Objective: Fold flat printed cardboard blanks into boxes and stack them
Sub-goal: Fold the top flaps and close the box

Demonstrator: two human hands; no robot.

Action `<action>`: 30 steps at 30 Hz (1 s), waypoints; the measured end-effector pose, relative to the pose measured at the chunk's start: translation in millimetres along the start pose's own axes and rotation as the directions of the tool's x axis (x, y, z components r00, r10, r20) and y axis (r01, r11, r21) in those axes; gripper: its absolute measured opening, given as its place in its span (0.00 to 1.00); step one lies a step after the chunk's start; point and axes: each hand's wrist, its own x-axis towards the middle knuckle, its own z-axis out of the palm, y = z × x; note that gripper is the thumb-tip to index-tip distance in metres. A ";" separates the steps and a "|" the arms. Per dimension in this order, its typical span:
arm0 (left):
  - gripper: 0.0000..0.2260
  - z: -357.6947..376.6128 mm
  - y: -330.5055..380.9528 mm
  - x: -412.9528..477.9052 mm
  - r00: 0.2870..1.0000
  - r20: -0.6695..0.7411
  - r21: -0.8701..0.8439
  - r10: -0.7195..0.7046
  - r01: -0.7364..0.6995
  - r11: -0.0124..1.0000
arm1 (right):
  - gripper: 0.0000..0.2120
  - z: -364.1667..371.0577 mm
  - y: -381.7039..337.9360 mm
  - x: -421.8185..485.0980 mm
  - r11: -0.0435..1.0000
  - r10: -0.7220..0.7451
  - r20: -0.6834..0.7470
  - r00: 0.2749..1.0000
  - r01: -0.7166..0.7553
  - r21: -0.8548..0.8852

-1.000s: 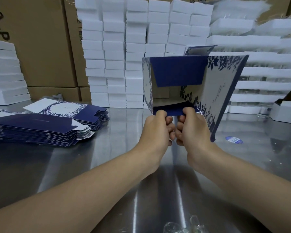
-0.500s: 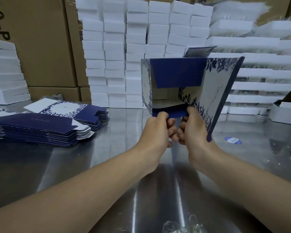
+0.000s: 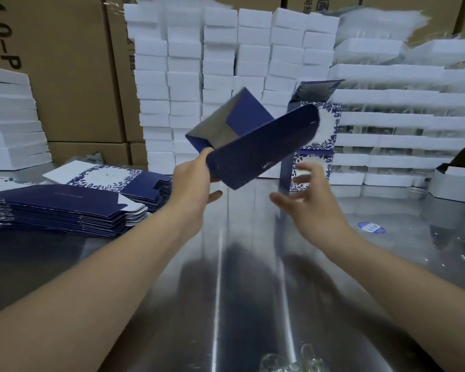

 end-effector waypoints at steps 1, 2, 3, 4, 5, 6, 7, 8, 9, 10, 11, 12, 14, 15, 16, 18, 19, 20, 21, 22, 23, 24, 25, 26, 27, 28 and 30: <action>0.08 -0.9 2.7 1.9 1.000 -0.011 0.029 0.016 -0.015 0.999 | 0.38 -5.4 -1.5 2.2 0.997 -0.055 -0.061 0.997 0.052 -0.051; 0.09 -2.4 4.2 5.8 0.999 -0.020 0.075 0.032 -0.030 0.997 | 0.42 -10.4 -3.6 4.1 0.990 -0.117 -0.070 0.991 0.112 -0.082; 0.10 -5.0 1.8 9.1 0.999 0.004 0.092 0.034 -0.034 0.995 | 0.42 -12.9 -5.5 5.2 0.981 -0.178 -0.040 0.983 0.174 -0.091; 0.12 -6.2 0.3 10.1 0.999 0.016 0.133 0.040 -0.042 0.990 | 0.40 -13.1 -7.1 4.6 0.971 -0.225 0.004 0.974 0.225 -0.084; 0.16 -6.8 -2.9 10.6 0.998 0.031 0.143 0.058 -0.062 0.988 | 0.37 -10.6 -7.4 2.7 0.966 -0.251 0.035 0.967 0.252 -0.058; 0.20 -7.0 -3.3 8.8 0.997 0.046 0.153 0.070 -0.076 0.985 | 0.34 -7.5 -7.0 0.1 0.968 -0.251 0.042 0.967 0.252 -0.010; 0.22 -5.5 -3.7 8.4 0.995 0.061 0.133 0.084 -0.092 0.987 | 0.31 -4.7 -5.8 -2.1 0.969 -0.244 0.027 0.969 0.243 0.040; 0.22 -4.7 -3.1 7.8 0.993 0.082 0.119 0.083 -0.093 0.989 | 0.29 -2.6 -5.7 -3.8 0.972 -0.223 0.006 0.975 0.222 0.081; 0.21 -3.5 -2.4 7.1 0.991 0.098 0.098 0.090 -0.099 0.990 | 0.28 -0.9 -4.4 -4.4 0.974 -0.202 -0.014 0.979 0.203 0.102; 0.22 -2.6 -1.6 6.0 0.990 0.111 0.082 0.092 -0.101 0.992 | 0.28 -0.5 -3.5 -4.8 0.979 -0.176 -0.033 0.984 0.179 0.098; 0.25 -2.3 -3.1 6.1 0.986 0.137 0.068 0.099 -0.109 0.992 | 0.29 -0.8 -2.7 -4.9 0.985 -0.150 -0.050 0.987 0.154 0.083; 0.27 -1.9 -5.1 6.3 0.980 0.164 0.080 0.109 -0.123 0.989 | 0.29 -1.3 -2.8 -5.2 0.990 -0.118 -0.067 0.991 0.123 0.075; 0.29 0.3 -11.4 4.9 0.966 0.231 0.152 0.119 -0.157 0.976 | 0.30 -1.3 -2.9 -5.5 0.990 -0.068 -0.096 0.993 0.079 0.120; 0.29 2.3 -15.0 3.3 0.960 0.250 0.197 0.128 -0.180 0.964 | 0.29 -1.0 -3.0 -5.7 0.986 -0.055 -0.107 0.993 0.071 0.152; 0.28 3.7 -18.6 3.0 0.958 0.250 0.239 0.138 -0.200 0.950 | 0.27 -1.1 -3.7 -5.6 0.982 -0.044 -0.110 0.993 0.063 0.177; 0.25 4.5 -25.1 3.3 0.966 0.208 0.289 0.154 -0.211 0.934 | 0.27 -0.9 -4.3 -5.4 0.981 -0.025 -0.099 0.995 0.043 0.189; 0.24 4.2 -28.0 3.8 0.970 0.192 0.295 0.147 -0.200 0.934 | 0.28 -0.6 -3.5 -5.2 0.984 -0.015 -0.094 0.995 0.031 0.178; 0.24 3.8 -30.9 4.2 0.972 0.186 0.305 0.141 -0.193 0.933 | 0.29 -0.2 -2.3 -5.3 0.986 -0.002 -0.090 0.996 0.017 0.167; 0.24 3.5 -33.2 4.3 0.973 0.183 0.322 0.139 -0.193 0.927 | 0.30 0.6 -0.6 -5.1 0.986 0.015 -0.083 0.996 -0.001 0.167; 0.23 2.9 -35.8 5.2 0.970 0.187 0.355 0.152 -0.211 0.911 | 0.30 1.2 0.7 -5.0 0.983 0.037 -0.071 0.997 -0.023 0.183; 0.23 2.0 -37.3 6.1 0.965 0.198 0.392 0.174 -0.240 0.888 | 0.30 1.6 1.5 -4.7 0.978 0.053 -0.052 0.997 -0.041 0.203; 0.23 0.7 -38.1 7.3 0.956 0.218 0.424 0.197 -0.275 0.863 | 0.30 1.2 2.3 -4.1 0.977 0.050 -0.031 0.998 -0.042 0.211; 0.22 -1.0 -38.0 7.9 0.943 0.248 0.439 0.221 -0.313 0.842 | 0.31 0.2 3.4 -2.8 0.979 0.028 -0.009 1.000 -0.026 0.204; 0.21 -2.7 -37.3 8.3 0.928 0.286 0.441 0.239 -0.349 0.827 | 0.32 -1.2 3.9 -1.4 0.982 0.002 0.017 1.000 -0.006 0.189; 0.19 -4.3 -36.8 9.1 0.913 0.322 0.437 0.250 -0.377 0.816 | 0.33 -2.9 3.5 -0.1 0.985 -0.017 0.044 0.999 0.010 0.174; 0.17 -5.4 -36.1 9.3 0.904 0.348 0.435 0.249 -0.391 0.811 | 0.32 -4.7 3.0 1.0 0.988 -0.029 0.064 0.998 0.019 0.153; 0.12 -6.2 -35.2 9.0 0.902 0.365 0.426 0.229 -0.381 0.821 | 0.26 -6.8 3.2 3.2 0.994 -0.042 0.080 0.996 0.033 0.108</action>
